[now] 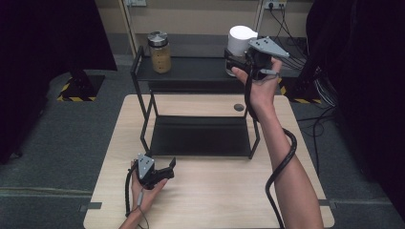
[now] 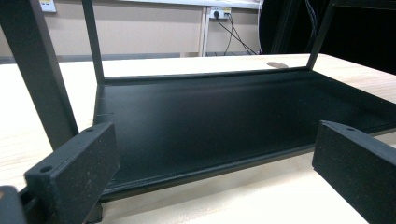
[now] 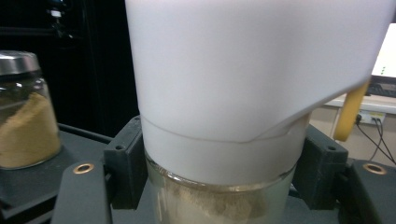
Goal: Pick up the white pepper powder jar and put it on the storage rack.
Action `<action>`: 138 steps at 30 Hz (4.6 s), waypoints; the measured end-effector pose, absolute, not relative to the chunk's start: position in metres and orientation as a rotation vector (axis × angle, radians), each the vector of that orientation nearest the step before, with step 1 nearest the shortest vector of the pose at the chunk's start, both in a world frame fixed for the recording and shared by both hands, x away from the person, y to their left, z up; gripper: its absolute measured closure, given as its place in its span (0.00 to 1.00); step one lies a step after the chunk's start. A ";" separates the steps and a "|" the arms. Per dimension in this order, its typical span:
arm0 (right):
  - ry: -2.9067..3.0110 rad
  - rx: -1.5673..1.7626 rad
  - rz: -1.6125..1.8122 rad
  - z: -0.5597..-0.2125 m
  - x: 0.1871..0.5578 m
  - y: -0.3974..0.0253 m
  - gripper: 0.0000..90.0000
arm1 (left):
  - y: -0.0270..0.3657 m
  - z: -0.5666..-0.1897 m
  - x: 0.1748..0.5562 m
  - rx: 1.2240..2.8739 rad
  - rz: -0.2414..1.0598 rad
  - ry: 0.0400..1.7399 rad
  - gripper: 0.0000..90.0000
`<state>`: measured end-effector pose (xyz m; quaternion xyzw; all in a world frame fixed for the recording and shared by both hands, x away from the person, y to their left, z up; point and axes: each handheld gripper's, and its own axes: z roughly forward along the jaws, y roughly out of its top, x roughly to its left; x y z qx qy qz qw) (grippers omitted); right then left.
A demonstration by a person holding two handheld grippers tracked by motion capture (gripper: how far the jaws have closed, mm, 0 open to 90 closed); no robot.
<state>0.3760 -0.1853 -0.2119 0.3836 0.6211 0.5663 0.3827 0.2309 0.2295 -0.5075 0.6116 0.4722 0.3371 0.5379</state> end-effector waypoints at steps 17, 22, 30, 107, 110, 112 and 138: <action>1.582 1.024 1.405 -0.211 0.391 -0.176 0.35 | 0.229 -0.507 0.231 1.456 0.802 1.134 0.00; 1.570 1.040 1.418 -0.213 0.394 -0.174 0.34 | 0.228 -0.506 0.231 1.458 0.803 1.136 0.00; 1.550 1.022 1.414 -0.219 0.394 -0.171 0.34 | 0.228 -0.506 0.231 1.456 0.805 1.138 0.00; 1.471 0.966 1.427 -0.247 0.347 -0.176 0.01 | 0.227 -0.507 0.230 1.449 0.810 1.145 0.00; 1.472 0.957 1.431 -0.252 0.341 -0.179 0.01 | 0.227 -0.507 0.230 1.448 0.810 1.144 0.00; 1.472 0.960 1.440 -0.256 0.338 -0.182 0.01 | 0.227 -0.507 0.230 1.447 0.810 1.144 0.00; 1.525 0.920 1.461 -0.308 0.301 -0.214 0.01 | 0.226 -0.507 0.229 1.447 0.819 1.140 0.00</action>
